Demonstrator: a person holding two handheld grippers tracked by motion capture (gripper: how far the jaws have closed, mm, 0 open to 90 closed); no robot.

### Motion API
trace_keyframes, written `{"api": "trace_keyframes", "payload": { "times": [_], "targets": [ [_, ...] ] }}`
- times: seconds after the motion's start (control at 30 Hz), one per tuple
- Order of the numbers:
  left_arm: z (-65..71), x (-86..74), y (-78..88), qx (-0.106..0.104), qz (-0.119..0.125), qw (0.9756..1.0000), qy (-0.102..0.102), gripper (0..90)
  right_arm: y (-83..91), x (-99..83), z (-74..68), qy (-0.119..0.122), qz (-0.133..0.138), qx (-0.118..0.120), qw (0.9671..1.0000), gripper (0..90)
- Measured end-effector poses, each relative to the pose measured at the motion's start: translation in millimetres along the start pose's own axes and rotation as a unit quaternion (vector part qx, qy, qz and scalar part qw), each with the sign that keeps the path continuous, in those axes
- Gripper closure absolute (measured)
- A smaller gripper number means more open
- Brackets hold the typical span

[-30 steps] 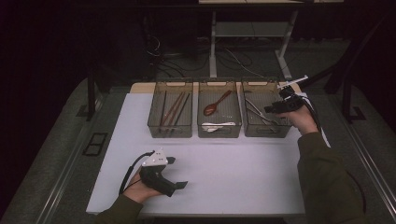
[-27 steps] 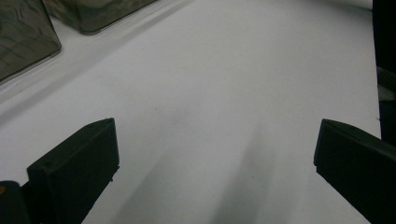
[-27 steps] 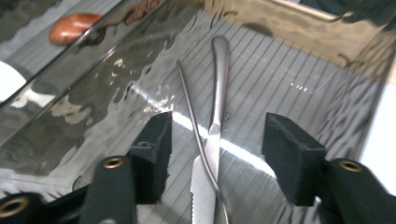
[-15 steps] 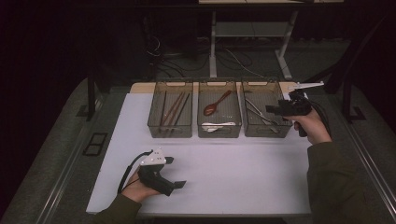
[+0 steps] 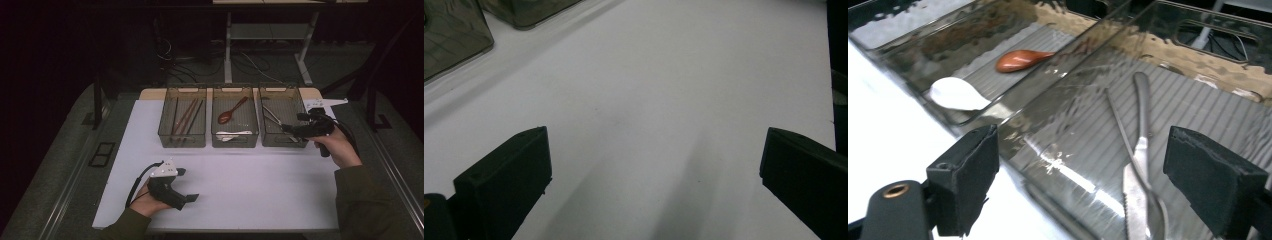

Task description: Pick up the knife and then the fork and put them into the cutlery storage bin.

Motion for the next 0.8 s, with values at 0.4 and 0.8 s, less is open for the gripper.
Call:
{"api": "trace_keyframes", "payload": {
  "times": [0.4, 0.8],
  "targets": [
    [1.5, 0.7, 0.4, 0.000, 0.000, 1.0000, -0.001, 0.0, 16.2, -25.0, -30.9, 0.042, 0.019, 0.026, 0.9986, 14.4],
    [2.2, 1.2, 0.3, -0.001, 0.001, 1.0000, -0.001, 0.0, 22.2, -60.2, -51.3, 0.062, 0.018, 0.052, 0.9966, 14.4]
  ]
}}
Point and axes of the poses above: each handheld gripper's, and its own axes: y roughly backward along the jaws, x roughly out of its top, z roughly to its right, the point moved 2 cm from there along -y, roughly forward along the jaws, and after that the axes turned 12 degrees about -y, right-handed, at the moved point
